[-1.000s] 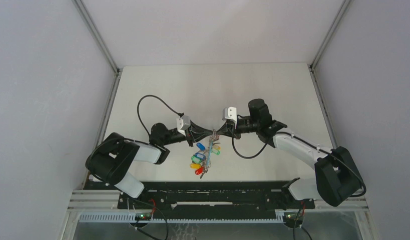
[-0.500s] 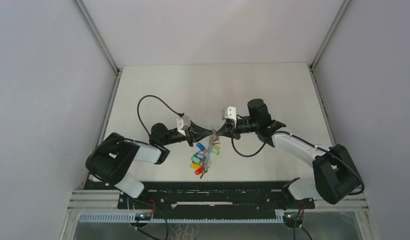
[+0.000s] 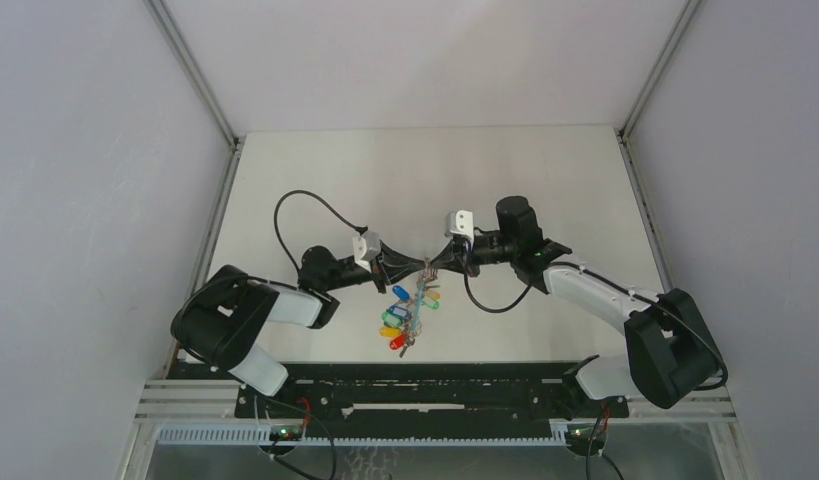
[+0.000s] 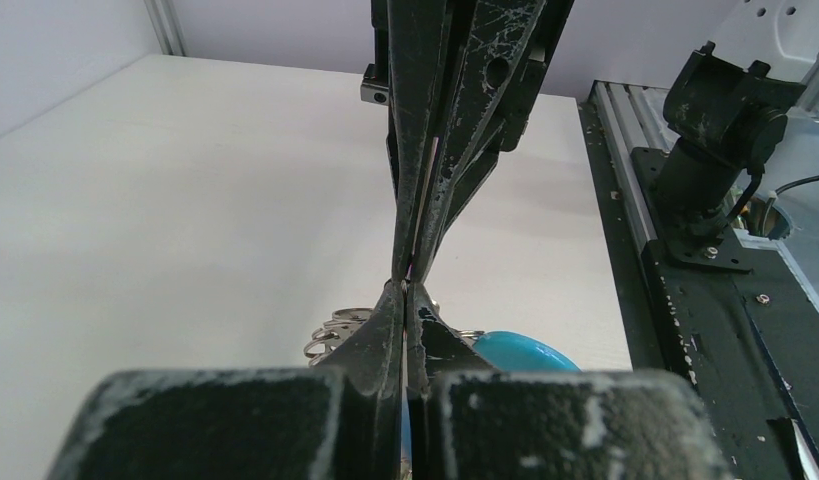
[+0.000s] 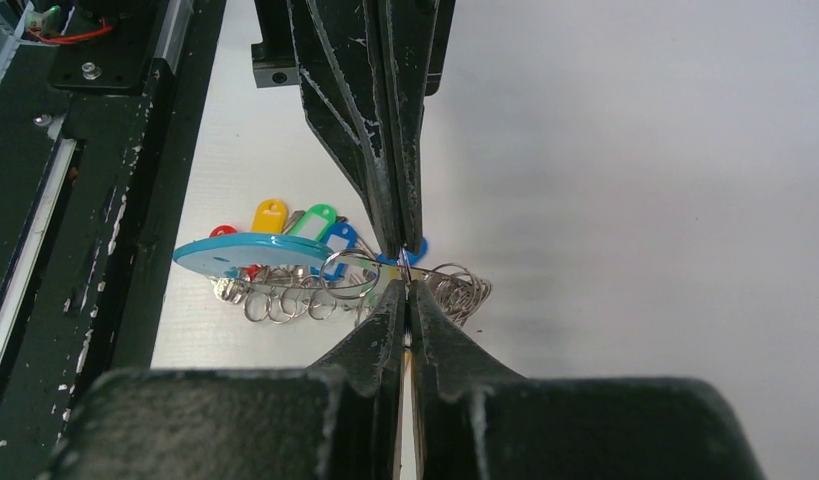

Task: Put the keys on the keyring

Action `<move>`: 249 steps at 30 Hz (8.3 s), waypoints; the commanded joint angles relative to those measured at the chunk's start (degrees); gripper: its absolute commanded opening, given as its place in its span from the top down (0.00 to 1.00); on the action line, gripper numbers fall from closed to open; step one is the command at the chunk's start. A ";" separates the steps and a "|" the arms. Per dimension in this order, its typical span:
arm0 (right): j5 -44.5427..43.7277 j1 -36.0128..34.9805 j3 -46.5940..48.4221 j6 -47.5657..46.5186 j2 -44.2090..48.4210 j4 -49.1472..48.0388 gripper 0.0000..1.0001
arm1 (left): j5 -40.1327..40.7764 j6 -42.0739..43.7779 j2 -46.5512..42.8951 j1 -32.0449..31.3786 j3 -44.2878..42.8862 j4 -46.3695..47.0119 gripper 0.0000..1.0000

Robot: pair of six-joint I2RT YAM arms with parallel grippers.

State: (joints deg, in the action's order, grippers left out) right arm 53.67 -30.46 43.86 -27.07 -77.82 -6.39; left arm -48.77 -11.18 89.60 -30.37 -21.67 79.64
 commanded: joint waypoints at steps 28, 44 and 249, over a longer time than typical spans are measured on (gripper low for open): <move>-4.17 1.01 -2.94 6.71 7.39 3.76 1.00 | 6.01 3.02 -1.80 -0.40 1.14 4.48 1.00; -48.64 -8.33 -8.11 44.76 12.68 20.93 1.00 | 8.41 3.32 -2.16 -0.35 1.65 4.57 1.00; 13.15 2.24 -2.03 18.15 -12.86 -36.20 0.88 | 4.89 2.19 -2.84 0.32 1.03 4.56 1.00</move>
State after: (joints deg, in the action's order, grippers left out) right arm 64.84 -27.86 39.57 -6.55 -90.28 -42.83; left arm -42.83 -8.49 87.70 -30.28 -20.34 80.07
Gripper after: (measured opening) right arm 0.153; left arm 0.006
